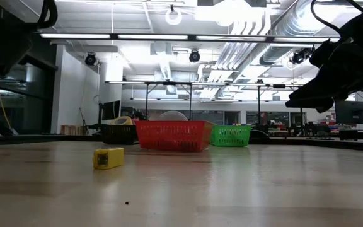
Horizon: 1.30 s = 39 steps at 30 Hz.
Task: Pick and place Stapler, Stapler remover, tape
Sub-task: Put the red stapler into the red basket
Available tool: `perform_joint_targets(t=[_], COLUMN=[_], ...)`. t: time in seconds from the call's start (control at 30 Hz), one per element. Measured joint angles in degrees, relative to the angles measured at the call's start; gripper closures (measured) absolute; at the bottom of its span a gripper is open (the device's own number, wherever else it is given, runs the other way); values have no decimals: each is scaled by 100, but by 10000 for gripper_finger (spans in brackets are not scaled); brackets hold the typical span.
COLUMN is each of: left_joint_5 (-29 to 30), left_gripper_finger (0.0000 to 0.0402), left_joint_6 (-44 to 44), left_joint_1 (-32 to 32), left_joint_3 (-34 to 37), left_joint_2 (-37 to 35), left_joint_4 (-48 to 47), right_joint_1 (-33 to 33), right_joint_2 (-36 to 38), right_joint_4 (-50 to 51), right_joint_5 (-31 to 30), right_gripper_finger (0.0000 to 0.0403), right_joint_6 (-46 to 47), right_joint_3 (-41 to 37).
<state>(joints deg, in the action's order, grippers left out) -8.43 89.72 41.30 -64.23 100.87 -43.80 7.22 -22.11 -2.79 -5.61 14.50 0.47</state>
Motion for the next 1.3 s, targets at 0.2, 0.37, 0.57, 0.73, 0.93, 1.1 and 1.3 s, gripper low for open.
perform_joint_targets(t=[0.2, 0.37, 0.57, 0.73, 0.93, 1.1, 1.3], left_joint_5=[-26, -171, -290, -266, -41, 100, 315], left_gripper_finger=[209, 209, 214, 265, 327, 327, 327], left_joint_6=[-113, -295, -398, -416, -408, -416, -561], left_joint_1=[0, -4, -9, -7, -6, -205, -645], left_joint_3=[0, -10, -26, -16, -4, -4, -8], left_joint_2=[189, 394, 489, 495, 504, 508, 508], left_joint_4=[97, 133, 118, 41, 20, 29, 85], right_joint_1=[1, 0, 0, 0, 1, 0, 0], right_joint_2=[0, 0, 0, 0, 0, 0, 0], right_joint_4=[-1, 0, 0, -1, 0, 0, 0], right_joint_5=[2, 2, 0, 0, 0, 1, 0], right_gripper_finger=[205, 205, 205, 205, 205, 205, 205], right_joint_6=[0, 0, 0, 0, 0, 0, 0], right_joint_3=[0, 0, -1, 0, -1, 0, 0])
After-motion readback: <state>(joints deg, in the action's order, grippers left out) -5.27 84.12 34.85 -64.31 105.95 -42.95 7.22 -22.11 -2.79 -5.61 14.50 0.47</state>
